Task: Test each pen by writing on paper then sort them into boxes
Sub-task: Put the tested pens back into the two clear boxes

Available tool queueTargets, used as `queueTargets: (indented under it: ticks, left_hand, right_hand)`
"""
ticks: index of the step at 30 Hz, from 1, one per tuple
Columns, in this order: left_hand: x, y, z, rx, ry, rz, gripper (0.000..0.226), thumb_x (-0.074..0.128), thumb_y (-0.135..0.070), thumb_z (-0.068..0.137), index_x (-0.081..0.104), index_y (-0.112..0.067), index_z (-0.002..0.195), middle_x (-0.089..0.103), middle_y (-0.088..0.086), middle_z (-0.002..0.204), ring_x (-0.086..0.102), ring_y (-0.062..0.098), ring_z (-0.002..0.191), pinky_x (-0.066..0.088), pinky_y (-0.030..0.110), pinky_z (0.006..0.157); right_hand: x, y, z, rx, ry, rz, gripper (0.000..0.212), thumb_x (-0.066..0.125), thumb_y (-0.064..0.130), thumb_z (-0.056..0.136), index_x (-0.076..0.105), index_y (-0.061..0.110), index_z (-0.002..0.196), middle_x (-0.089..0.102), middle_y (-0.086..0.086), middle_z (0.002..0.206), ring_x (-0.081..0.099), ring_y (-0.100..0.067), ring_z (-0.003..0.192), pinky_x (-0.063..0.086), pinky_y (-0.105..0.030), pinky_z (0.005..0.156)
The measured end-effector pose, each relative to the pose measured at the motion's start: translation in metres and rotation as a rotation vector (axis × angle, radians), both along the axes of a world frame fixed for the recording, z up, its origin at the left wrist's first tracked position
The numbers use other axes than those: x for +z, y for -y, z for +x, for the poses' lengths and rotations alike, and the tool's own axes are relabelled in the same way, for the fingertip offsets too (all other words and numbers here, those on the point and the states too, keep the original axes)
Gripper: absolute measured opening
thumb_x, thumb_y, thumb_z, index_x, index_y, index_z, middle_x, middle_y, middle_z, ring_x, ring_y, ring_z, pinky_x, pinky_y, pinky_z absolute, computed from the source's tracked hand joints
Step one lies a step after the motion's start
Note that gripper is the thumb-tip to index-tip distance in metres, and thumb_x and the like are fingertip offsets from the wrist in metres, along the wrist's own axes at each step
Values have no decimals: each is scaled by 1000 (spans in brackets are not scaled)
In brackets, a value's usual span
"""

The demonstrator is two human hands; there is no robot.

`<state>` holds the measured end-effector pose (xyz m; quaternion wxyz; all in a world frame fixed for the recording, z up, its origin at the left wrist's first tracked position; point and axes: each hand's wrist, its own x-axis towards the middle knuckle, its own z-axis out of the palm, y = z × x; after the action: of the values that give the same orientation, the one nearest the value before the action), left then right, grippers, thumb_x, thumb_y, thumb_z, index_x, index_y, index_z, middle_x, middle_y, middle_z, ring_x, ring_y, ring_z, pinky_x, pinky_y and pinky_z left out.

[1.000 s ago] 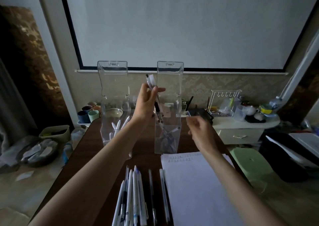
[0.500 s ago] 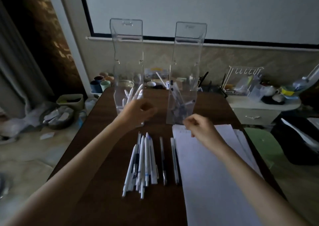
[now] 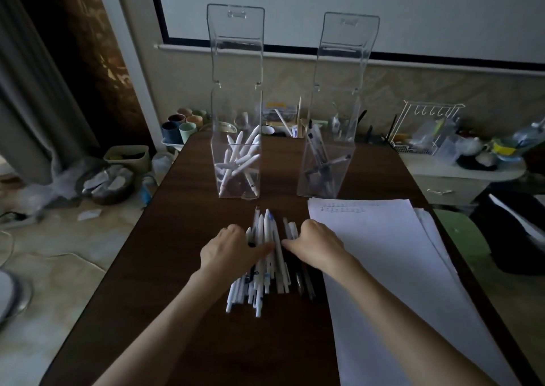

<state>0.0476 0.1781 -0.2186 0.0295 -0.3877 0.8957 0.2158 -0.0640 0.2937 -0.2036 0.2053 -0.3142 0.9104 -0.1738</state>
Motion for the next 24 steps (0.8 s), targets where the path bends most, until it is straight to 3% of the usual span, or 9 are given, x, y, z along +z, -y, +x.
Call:
queueTargets:
  ticks: [3,7,11,14,15,18,21,24]
  left_hand:
    - [-2,5,-7,21,-87,166,49,59,-57,81,43,-14,65,45,-3,62,43,10,52,33,23,47]
    - [-6,16,-6,-26,-129,315,42,58,-46,87,57,-8,70,48,-3,55,42,8,44,33,20,45]
    - [-2,20,-1,-34,-297,582,33,52,-33,94,63,-5,82,51,1,61,44,7,47,35,20,46]
    - [10,19,1,-62,-453,660,33,48,-31,96,62,-3,86,51,5,67,48,11,54,40,21,50]
    - [16,18,0,-78,-506,698,35,48,-31,96,61,0,90,50,8,71,50,14,60,42,23,55]
    - [36,18,-5,-103,-656,848,40,49,-36,92,56,3,94,46,8,76,47,21,72,44,35,70]
    - [55,18,-16,-51,-802,925,36,48,-34,91,57,0,96,46,5,75,50,15,69,43,43,81]
    - [71,21,-27,-71,-891,908,40,46,-35,91,56,2,104,46,11,82,51,19,75,46,40,80]
  right_hand:
    - [-2,4,1,1,19,-16,35,59,33,84,38,16,62,41,3,61,39,-15,53,28,-27,47]
    - [-6,2,-4,54,78,-44,31,60,29,82,44,12,63,41,1,57,40,-15,52,31,-29,51]
    - [-5,-10,-19,11,332,-239,32,52,30,94,58,7,73,35,-1,55,37,-14,49,30,-29,56]
    - [-2,-18,-27,-79,454,-359,38,48,41,96,62,12,76,57,-25,74,58,-37,70,35,-32,65]
    - [1,-19,-29,-102,492,-398,37,49,43,95,61,14,75,56,-25,76,58,-37,67,34,-30,60]
    - [17,-19,-36,-163,628,-596,34,51,40,94,59,12,76,45,-5,65,42,-13,49,31,-24,48]
    - [43,-18,-42,-169,567,-882,29,51,32,95,61,8,81,53,-7,69,49,-12,51,41,-21,45]
    - [78,-9,-58,-188,283,-1144,23,51,26,95,63,9,87,56,0,64,55,-5,51,50,-19,49]
